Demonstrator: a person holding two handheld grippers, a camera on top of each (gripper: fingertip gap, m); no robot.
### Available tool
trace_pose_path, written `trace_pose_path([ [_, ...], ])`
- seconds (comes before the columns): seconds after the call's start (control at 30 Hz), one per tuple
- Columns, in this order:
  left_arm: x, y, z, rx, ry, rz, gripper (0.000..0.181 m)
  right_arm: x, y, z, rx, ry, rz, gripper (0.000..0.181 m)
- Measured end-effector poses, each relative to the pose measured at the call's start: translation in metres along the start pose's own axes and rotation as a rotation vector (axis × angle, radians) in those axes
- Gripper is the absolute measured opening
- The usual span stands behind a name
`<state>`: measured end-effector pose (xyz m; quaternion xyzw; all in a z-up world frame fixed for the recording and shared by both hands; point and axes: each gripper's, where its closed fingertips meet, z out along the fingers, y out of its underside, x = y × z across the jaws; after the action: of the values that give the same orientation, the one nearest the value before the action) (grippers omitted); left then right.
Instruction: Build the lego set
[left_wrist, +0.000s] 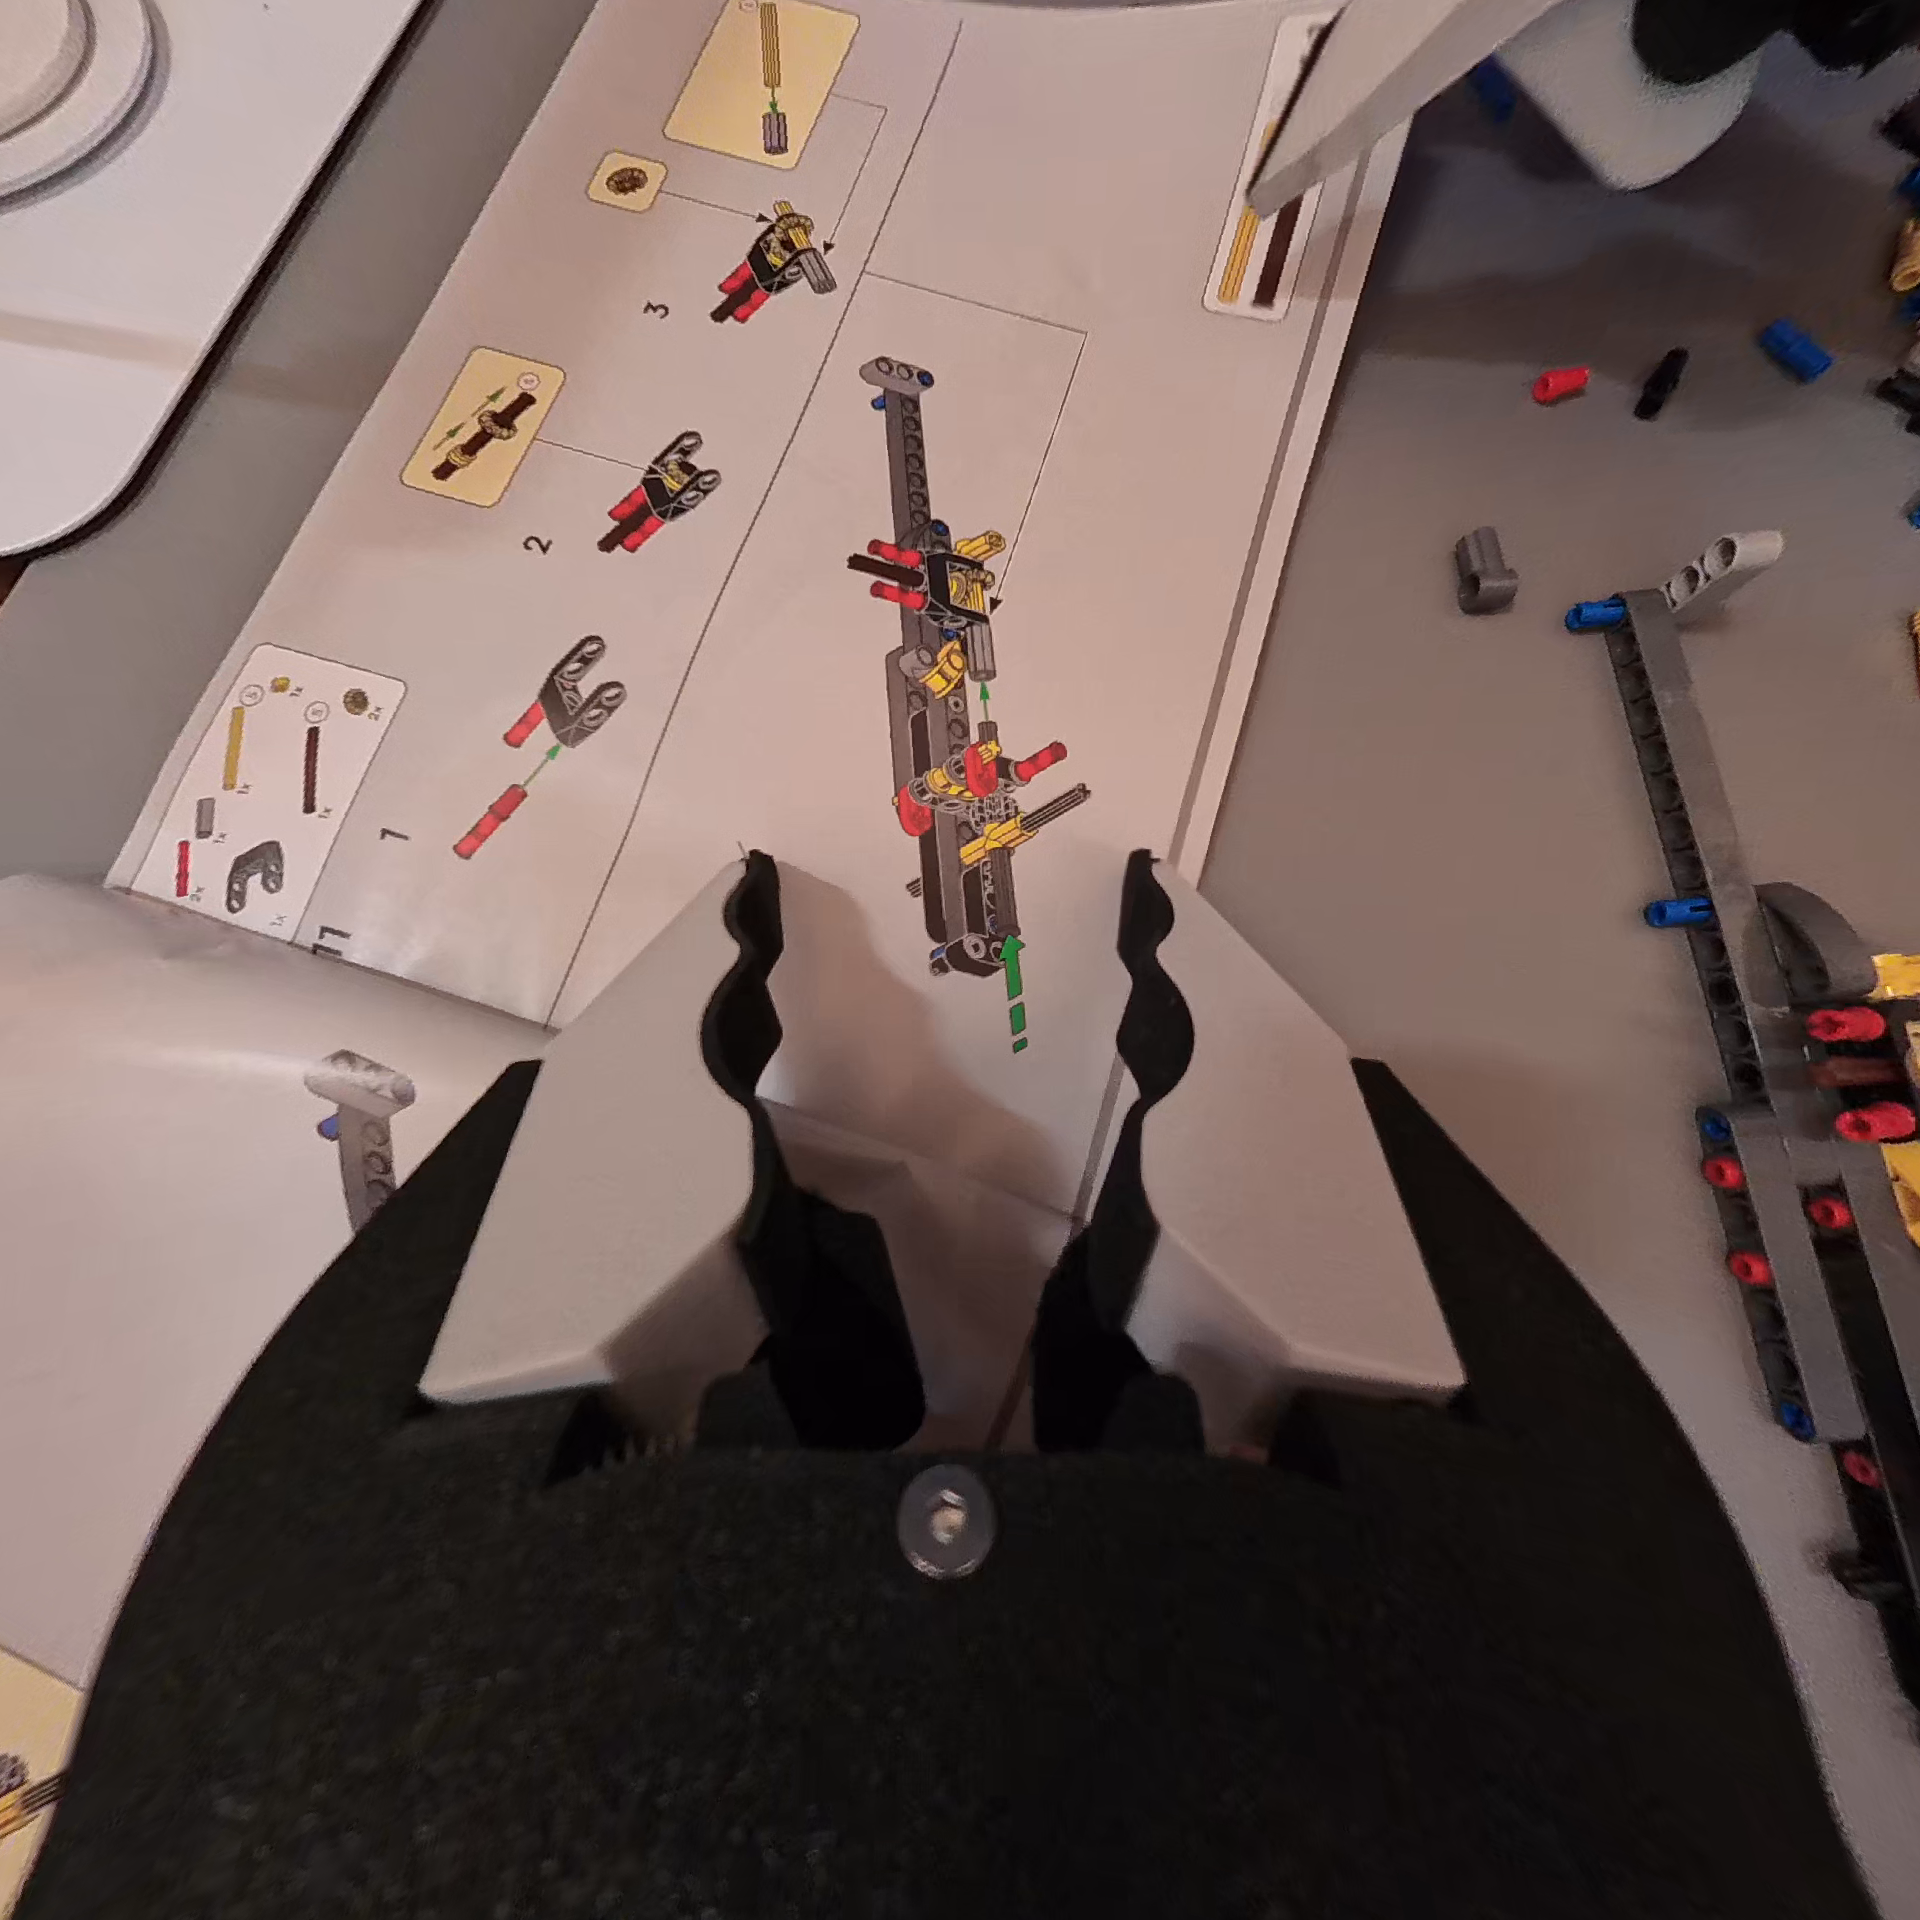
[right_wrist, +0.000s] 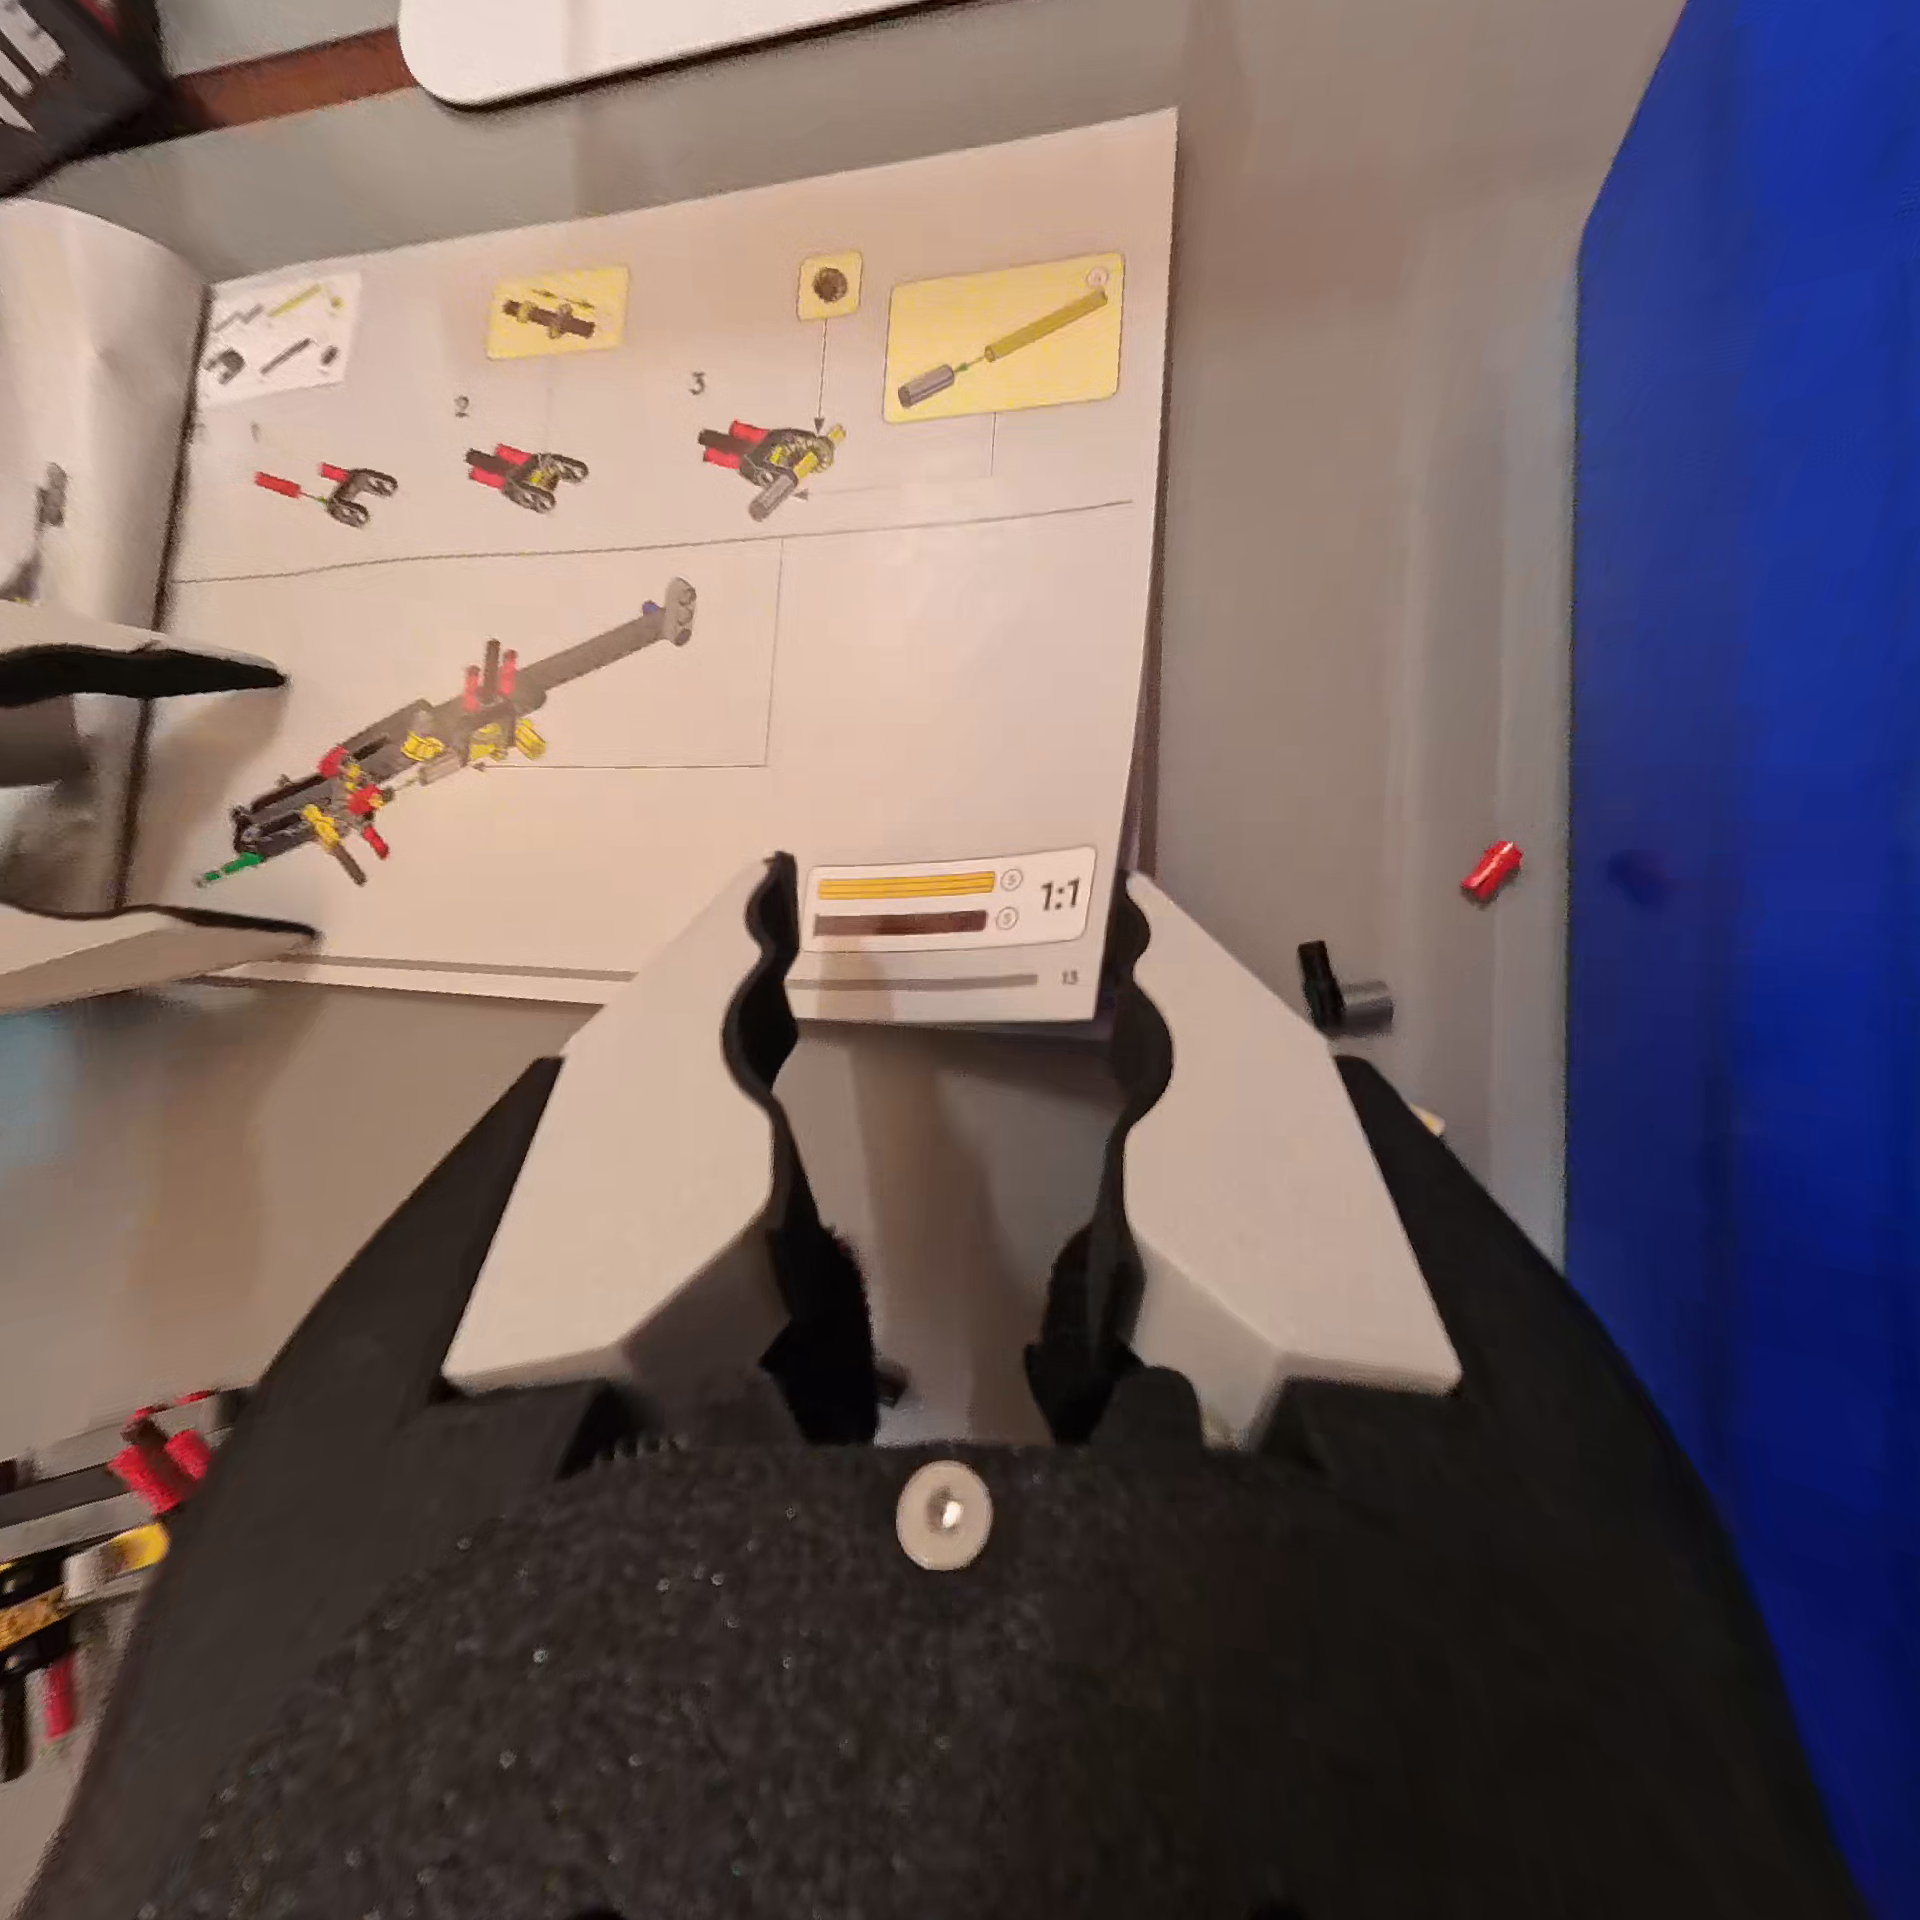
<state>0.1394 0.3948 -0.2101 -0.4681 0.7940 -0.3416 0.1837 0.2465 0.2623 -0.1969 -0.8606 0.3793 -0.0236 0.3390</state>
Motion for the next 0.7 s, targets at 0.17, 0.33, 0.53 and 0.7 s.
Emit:
trace_pose_path([
  [0.17, 0.0, -0.001, 0.001, 0.017, 0.005, -0.007, 0.061, -0.028, -0.018, -0.022, 0.16, -0.316, 0.252, 0.028],
  [0.33, 0.004, -0.005, 0.005, 0.017, 0.004, 0.0, 0.062, -0.054, 0.01, 0.001, 0.044, -0.401, 0.281, 0.035],
  [0.53, 0.008, -0.008, 0.004, 0.028, 0.044, -0.038, 0.067, -0.05, -0.007, 0.0, 0.154, -0.205, 0.088, 0.01],
  [0.7, 0.014, -0.059, -0.023, 0.204, 0.272, -0.338, 0.081, -0.079, -0.024, -0.016, 0.258, -0.069, -0.28, 0.007],
])
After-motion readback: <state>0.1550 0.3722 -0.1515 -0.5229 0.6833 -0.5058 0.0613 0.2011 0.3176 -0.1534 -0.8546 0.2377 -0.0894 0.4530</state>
